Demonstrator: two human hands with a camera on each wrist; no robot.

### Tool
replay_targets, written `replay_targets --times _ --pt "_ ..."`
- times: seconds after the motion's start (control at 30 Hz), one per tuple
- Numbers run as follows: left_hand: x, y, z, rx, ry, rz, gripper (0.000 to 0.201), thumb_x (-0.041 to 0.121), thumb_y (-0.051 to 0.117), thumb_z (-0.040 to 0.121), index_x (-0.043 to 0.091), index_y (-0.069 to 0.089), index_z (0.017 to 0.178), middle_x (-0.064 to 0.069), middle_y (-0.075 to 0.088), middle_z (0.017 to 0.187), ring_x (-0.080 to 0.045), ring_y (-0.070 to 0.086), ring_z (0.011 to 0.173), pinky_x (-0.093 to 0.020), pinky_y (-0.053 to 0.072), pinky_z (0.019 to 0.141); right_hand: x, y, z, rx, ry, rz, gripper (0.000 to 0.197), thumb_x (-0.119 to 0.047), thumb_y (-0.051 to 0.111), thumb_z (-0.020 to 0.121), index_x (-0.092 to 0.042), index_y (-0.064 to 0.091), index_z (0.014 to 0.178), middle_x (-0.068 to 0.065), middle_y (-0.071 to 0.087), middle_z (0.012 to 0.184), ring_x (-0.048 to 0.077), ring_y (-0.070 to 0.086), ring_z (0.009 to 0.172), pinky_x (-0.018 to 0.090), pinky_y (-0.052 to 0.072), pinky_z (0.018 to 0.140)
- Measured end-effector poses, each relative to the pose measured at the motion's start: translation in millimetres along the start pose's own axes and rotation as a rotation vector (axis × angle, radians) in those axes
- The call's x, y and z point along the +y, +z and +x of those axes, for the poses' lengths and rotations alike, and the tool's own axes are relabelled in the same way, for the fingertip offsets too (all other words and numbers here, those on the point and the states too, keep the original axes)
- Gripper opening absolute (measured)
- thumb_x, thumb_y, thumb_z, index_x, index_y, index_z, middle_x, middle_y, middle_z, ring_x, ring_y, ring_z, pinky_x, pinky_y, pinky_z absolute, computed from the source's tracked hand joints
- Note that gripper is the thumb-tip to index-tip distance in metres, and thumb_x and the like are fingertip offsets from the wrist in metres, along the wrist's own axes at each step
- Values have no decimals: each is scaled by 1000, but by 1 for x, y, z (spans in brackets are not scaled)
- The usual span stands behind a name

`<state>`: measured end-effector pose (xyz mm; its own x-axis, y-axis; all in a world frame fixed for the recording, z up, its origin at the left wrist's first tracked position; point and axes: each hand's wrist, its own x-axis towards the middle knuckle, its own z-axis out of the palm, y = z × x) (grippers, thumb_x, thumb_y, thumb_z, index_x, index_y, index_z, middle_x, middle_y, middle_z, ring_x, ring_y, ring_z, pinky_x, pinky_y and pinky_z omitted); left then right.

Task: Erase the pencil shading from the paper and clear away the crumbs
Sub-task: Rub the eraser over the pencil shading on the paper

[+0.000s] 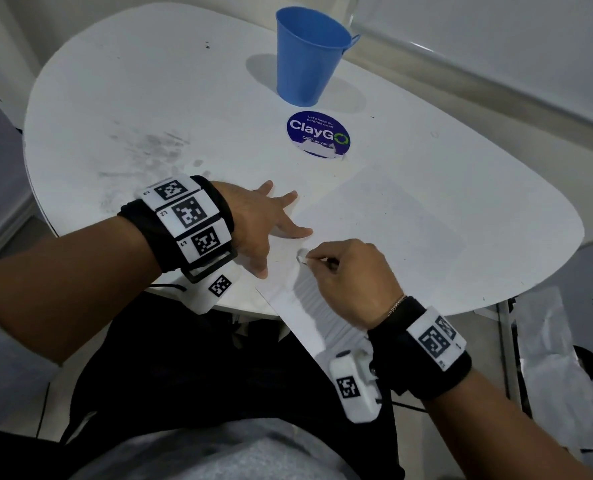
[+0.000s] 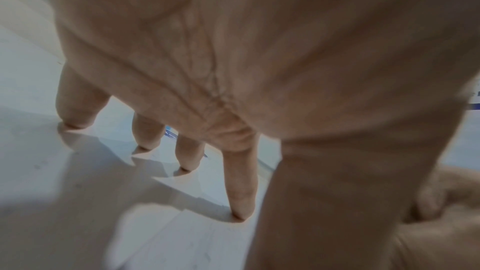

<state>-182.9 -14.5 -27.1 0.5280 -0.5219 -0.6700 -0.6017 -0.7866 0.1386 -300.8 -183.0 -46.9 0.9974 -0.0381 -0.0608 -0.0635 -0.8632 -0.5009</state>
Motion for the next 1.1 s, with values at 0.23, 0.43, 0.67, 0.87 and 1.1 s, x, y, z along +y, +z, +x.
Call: replay_targets --times 0.23,0.43,0.67,0.87,1.1 --pt "1 -2 -2 -13 2 14 101 40 74 84 69 0 146 15 -30 162 -18 -31 149 -58 10 124 12 -8 8 34 32 -53 15 -28 62 93 -22 77 93 -7 74 80 19 66 76 31 53 73" --pt "3 -1 -1 -5 1 33 100 40 73 85 68 -1 147 13 -30 162 -19 -31 149 -60 10 123 15 -10 16 90 73 -106 17 -30 59 94 -24 75 94 -4 73 82 24 66 77 37 55 73" --pt "2 -1 -1 -1 -2 23 102 39 75 83 69 1 147 14 -30 163 -17 -31 149 -59 10 123 9 -11 14 -107 10 50 12 -29 66 92 -27 78 93 -18 66 68 1 59 59 14 41 59" --pt "2 0 0 2 -3 21 101 38 74 84 69 1 146 16 -29 162 -17 -30 149 -59 9 123 12 -7 15 -26 39 -8 14 -29 64 92 -23 77 93 -17 59 61 3 56 58 22 44 63" --pt "3 0 1 2 -10 61 106 36 73 84 66 -6 148 15 -30 163 -18 -31 149 -59 15 122 9 -16 37 40 122 22 17 -28 65 92 -23 77 81 -10 66 66 15 62 67 24 42 62"
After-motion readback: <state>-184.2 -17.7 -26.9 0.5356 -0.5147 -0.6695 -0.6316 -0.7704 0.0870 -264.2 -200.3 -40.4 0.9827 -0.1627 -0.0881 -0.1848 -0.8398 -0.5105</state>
